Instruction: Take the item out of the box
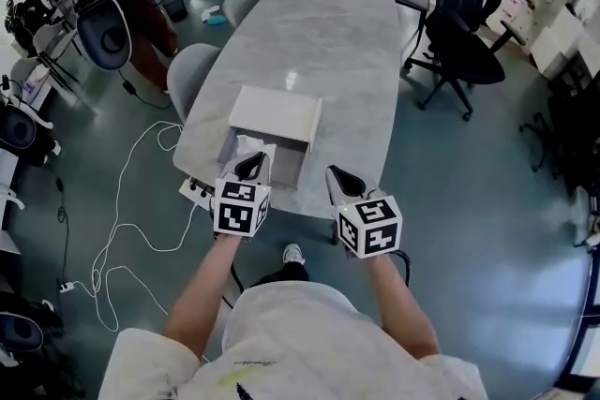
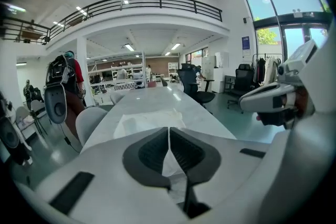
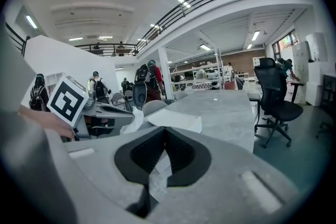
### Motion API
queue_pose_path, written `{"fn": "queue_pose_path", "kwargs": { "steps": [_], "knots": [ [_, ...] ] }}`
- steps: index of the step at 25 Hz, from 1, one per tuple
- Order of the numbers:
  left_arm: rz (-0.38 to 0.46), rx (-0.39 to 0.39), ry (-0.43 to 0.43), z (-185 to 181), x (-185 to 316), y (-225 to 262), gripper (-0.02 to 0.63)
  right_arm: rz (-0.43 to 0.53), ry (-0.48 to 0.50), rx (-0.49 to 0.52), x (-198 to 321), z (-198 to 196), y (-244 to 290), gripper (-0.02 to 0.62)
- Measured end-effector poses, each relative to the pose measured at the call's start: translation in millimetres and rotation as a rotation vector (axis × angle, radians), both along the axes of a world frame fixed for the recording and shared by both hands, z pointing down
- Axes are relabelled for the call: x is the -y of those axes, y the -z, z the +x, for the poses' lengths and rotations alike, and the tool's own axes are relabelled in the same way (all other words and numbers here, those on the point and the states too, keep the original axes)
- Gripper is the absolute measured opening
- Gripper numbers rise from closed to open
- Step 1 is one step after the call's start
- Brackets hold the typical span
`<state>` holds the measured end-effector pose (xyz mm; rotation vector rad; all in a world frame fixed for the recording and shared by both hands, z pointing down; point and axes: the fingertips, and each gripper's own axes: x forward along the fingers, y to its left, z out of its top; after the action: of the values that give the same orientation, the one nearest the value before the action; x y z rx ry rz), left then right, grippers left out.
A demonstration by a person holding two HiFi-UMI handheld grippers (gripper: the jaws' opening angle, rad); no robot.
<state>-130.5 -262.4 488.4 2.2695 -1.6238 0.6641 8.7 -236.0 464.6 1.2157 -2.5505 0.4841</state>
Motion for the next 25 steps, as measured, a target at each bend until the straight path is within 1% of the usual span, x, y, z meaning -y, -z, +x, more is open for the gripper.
{"fn": "queue_pose_path", "kwargs": {
  "steps": [6,14,25],
  "knots": [
    [0.086,-0.075,0.037,-2.0,-29.3,25.9,0.018,0.037,0.022,0.011,-10.4,0.4,13.0,0.005],
    [0.136,-0.117,0.118,-21.1,-61.6,30.9,0.018,0.060,0.056,0.012,-33.0,-10.2,15.6,0.005],
    [0.127,-0.137,0.154,-28.1,-71.2,30.3,0.018,0.064,0.065,0.008,-35.4,-11.7,21.4,0.005]
  ]
}}
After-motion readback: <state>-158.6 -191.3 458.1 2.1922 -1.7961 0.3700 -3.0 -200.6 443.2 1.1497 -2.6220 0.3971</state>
